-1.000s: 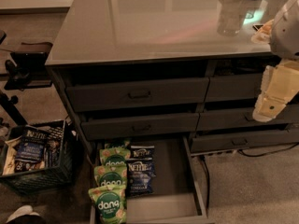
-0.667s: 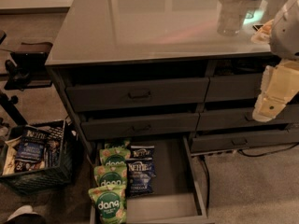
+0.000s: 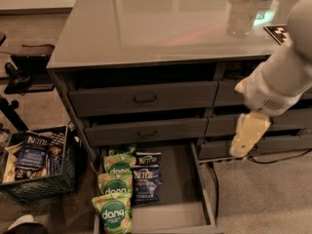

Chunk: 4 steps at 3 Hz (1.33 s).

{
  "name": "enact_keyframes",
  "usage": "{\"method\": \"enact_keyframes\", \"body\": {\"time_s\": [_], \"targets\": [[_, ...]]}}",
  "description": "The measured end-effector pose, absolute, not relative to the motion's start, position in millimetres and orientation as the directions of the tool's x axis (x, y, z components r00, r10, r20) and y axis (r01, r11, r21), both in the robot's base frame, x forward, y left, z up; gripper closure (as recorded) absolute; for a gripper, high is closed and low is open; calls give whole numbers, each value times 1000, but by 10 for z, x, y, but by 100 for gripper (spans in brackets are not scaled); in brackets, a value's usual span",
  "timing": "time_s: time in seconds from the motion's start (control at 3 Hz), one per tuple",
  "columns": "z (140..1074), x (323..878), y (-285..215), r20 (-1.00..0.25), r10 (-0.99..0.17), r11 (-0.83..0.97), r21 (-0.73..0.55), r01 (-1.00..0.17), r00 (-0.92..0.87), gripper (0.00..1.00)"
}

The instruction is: Pick blue chip bag from bottom drawer and place on counter

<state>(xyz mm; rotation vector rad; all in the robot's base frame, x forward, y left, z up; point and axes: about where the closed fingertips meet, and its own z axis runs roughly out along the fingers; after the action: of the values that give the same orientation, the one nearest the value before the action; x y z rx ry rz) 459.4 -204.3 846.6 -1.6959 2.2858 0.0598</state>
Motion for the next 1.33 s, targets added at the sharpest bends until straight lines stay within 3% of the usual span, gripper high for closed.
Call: {"method": "enact_keyframes", "body": {"time_s": [0.67, 1.33], "targets": [[7060, 4931, -1954, -351, -905, 301, -127, -945, -241, 0], [6604, 5121, -1917, -392, -885, 318, -115, -941, -251, 0]]}}
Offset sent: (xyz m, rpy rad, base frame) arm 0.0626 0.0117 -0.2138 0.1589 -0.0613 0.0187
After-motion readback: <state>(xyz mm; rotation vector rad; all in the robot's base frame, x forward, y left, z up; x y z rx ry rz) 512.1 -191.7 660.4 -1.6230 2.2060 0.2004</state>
